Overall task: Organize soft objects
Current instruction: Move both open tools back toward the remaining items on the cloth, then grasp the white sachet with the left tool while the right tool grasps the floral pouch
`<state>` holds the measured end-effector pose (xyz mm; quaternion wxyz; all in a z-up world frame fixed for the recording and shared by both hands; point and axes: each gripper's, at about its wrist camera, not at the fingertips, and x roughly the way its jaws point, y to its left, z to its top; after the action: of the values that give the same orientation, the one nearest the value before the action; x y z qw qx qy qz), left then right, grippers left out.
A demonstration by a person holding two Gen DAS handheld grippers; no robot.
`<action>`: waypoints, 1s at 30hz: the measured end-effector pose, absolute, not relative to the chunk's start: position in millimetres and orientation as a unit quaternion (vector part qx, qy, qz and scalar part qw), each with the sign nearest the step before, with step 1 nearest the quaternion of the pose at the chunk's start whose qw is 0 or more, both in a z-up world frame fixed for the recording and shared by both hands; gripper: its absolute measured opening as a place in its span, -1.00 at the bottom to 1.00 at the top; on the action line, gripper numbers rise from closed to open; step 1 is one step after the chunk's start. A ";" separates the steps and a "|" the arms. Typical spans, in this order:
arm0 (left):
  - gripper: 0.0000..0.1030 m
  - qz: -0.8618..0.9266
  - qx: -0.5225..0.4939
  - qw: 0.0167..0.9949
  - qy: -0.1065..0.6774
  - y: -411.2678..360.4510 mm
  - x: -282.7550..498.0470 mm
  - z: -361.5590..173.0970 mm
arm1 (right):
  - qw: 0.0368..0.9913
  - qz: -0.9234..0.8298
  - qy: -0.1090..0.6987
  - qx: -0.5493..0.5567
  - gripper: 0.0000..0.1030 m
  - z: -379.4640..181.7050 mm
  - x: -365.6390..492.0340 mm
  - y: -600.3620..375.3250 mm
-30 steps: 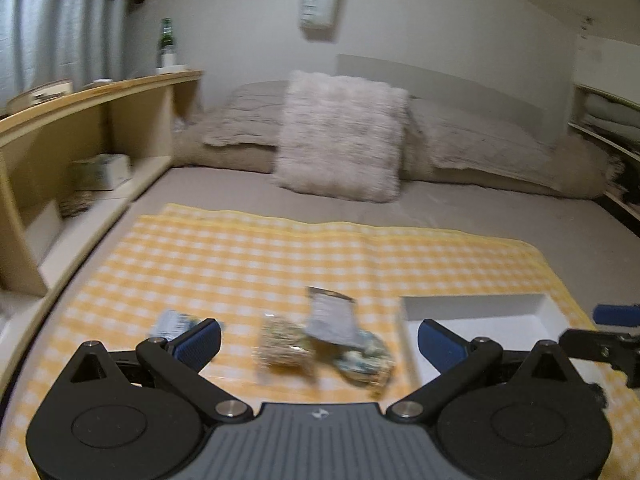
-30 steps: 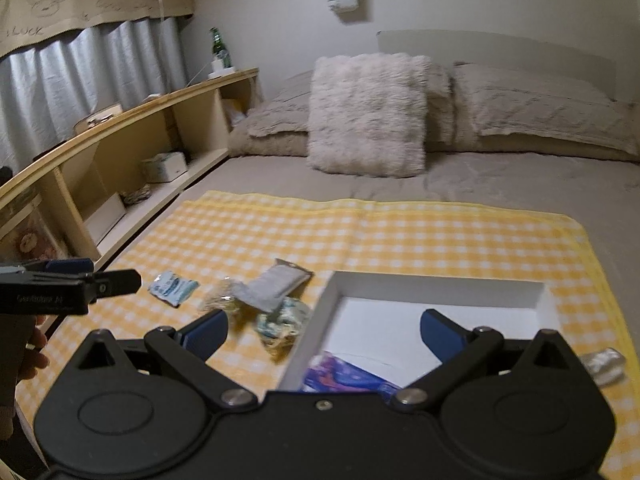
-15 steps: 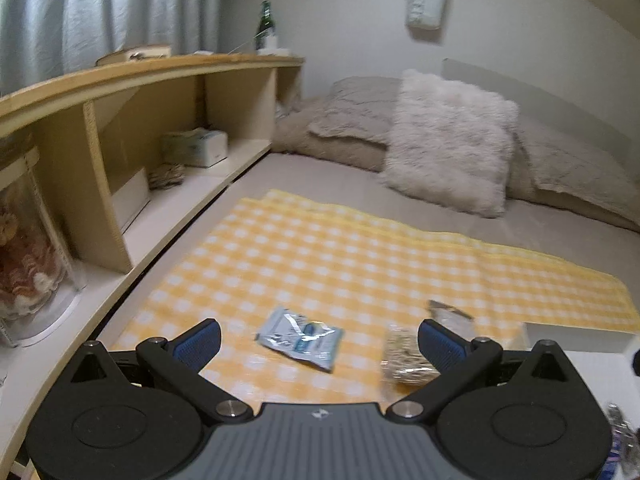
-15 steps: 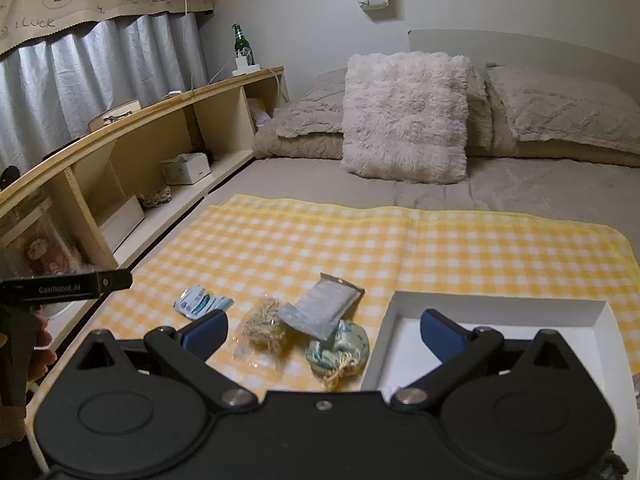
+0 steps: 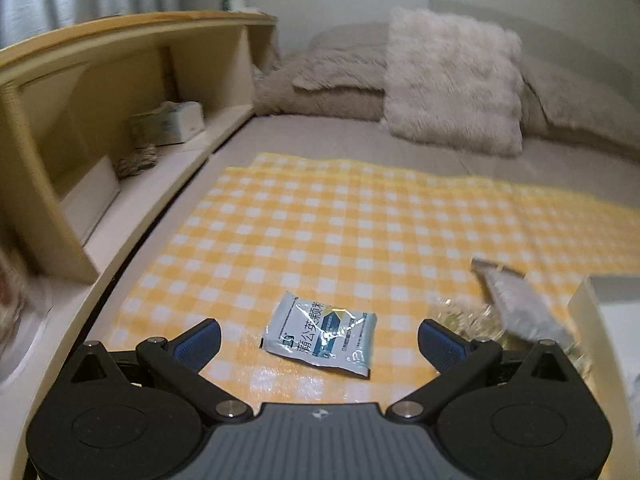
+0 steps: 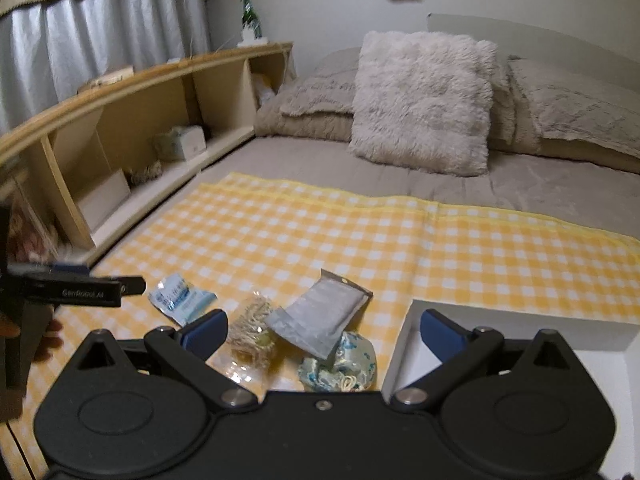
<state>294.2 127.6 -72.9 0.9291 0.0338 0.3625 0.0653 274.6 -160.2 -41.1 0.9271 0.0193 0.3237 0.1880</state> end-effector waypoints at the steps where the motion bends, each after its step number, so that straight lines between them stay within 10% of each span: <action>1: 1.00 0.061 0.039 0.926 0.370 128.8 300.6 -79.4 | 0.926 0.192 0.325 0.010 1.00 -44.9 278.5 -158.8; 10: 1.00 0.060 0.070 0.907 0.410 150.9 341.8 -126.6 | 0.900 0.237 0.354 -0.097 0.97 -79.0 313.2 -139.8; 20: 1.00 0.029 0.070 0.898 0.433 148.9 378.6 -157.1 | 0.841 0.287 0.429 -0.164 0.29 -126.0 330.6 -111.4; 26: 1.00 0.031 0.056 0.896 0.439 146.8 389.0 -159.6 | 0.824 0.299 0.444 -0.188 0.24 -142.7 330.9 -100.9; 30: 0.88 0.034 0.051 0.892 0.448 149.3 388.9 -158.8 | 0.815 0.302 0.452 -0.199 -0.21 -148.9 330.0 -97.7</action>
<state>388.9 149.3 -158.8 0.8920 0.0514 0.4478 0.0344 330.0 -97.7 -148.9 0.8154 -0.1989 0.4524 0.3015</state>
